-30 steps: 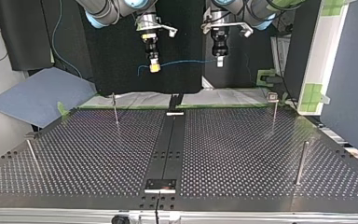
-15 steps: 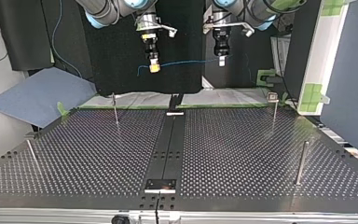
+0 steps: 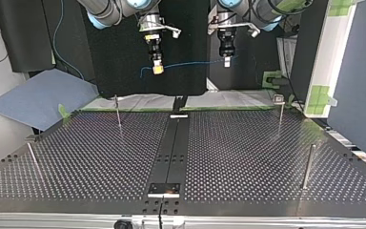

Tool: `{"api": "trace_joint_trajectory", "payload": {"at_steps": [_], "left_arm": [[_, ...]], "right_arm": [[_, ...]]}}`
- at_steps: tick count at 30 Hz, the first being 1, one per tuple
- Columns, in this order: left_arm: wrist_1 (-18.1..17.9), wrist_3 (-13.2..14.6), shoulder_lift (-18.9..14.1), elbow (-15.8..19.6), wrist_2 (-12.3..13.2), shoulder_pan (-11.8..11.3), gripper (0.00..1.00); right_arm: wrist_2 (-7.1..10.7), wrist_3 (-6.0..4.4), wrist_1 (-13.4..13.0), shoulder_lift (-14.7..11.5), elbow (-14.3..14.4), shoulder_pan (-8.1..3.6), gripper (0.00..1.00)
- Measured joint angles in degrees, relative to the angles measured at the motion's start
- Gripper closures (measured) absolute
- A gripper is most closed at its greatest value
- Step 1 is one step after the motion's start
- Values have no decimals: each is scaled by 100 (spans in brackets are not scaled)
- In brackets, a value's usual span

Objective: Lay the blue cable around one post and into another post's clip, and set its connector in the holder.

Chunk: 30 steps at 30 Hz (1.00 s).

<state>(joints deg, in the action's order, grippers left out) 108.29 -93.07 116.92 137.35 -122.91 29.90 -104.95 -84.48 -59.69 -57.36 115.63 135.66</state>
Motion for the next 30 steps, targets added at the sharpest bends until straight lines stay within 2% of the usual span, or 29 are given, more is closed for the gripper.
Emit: {"api": "trace_joint_trajectory", "payload": {"at_steps": [4,10,13,25,30], "left_arm": [[0,0,0,0,0,0,100],[0,0,0,0,0,0,100],[0,0,0,0,0,0,100],[0,0,0,0,0,0,100],[49,-69,-59,68,68,-29,100]], "right_arm": [[30,-12,28,30,29,28,100],[165,-25,257,245,99,240,100],[180,-26,394,302,103,295,100],[185,-26,956,325,106,316,100],[181,-17,1051,338,83,299,100]]}}
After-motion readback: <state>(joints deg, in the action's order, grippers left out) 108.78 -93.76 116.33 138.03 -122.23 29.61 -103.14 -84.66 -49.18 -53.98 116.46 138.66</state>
